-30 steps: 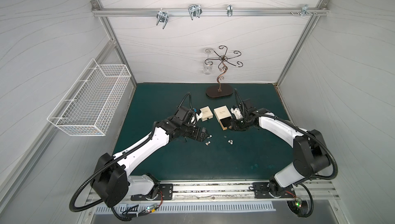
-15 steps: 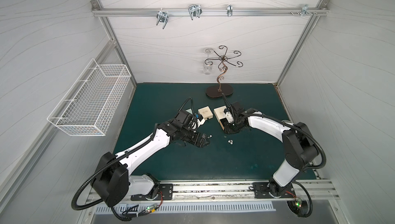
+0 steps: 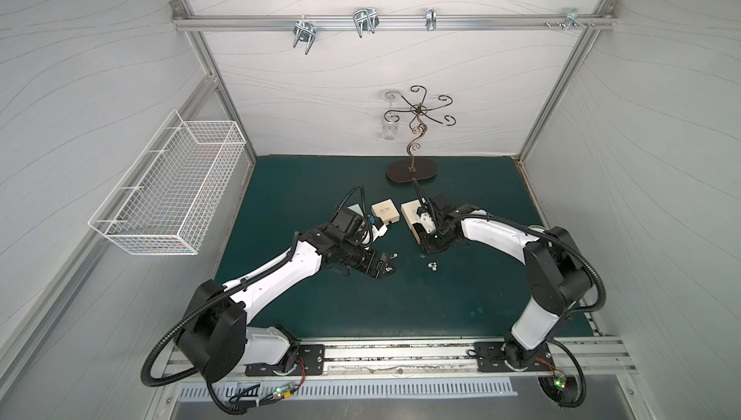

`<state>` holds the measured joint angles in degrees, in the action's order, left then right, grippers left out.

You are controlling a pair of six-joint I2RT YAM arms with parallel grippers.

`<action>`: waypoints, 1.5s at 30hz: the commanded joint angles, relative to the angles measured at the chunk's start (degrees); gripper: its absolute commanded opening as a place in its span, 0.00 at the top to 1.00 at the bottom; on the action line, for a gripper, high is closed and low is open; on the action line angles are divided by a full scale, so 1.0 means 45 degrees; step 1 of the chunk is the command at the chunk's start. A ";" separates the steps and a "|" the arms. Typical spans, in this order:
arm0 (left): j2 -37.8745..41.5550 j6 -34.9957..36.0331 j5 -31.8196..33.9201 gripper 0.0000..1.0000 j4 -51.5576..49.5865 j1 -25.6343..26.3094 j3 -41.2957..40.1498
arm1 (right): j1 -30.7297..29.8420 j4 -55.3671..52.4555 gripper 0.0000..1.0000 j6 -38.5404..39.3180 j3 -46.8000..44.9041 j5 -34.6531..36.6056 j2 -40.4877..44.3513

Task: Place the earrings into the drawer-style jewelry box
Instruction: Pick up the earring from the center of the board.

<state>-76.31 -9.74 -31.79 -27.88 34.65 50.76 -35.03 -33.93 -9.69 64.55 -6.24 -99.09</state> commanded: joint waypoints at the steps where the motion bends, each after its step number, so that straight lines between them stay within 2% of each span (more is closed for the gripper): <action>1: -0.0104 0.0010 -0.0318 0.01 0.0600 0.0042 -0.0046 | -0.0167 -0.0350 0.80 0.0595 0.0296 0.0047 -0.0447; 21: -0.0248 -0.0053 -0.0444 0.01 0.0631 0.0042 -0.0065 | -0.0403 -0.0412 0.84 0.1058 0.0828 0.0312 -0.1538; 40: -0.0200 -0.0087 -0.0426 0.01 0.0662 0.0053 -0.0089 | -0.0407 -0.0475 1.00 0.1090 0.0703 0.0085 -0.1507; 45: -0.0195 -0.0082 -0.0394 0.01 0.0627 0.0047 -0.0069 | -0.0400 -0.0511 1.00 0.1023 0.0703 -0.0070 -0.1279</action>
<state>-77.10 -10.31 -32.62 -26.46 34.65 50.30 -36.38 -34.06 -5.91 67.44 -5.34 -105.30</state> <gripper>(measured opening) 0.993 0.044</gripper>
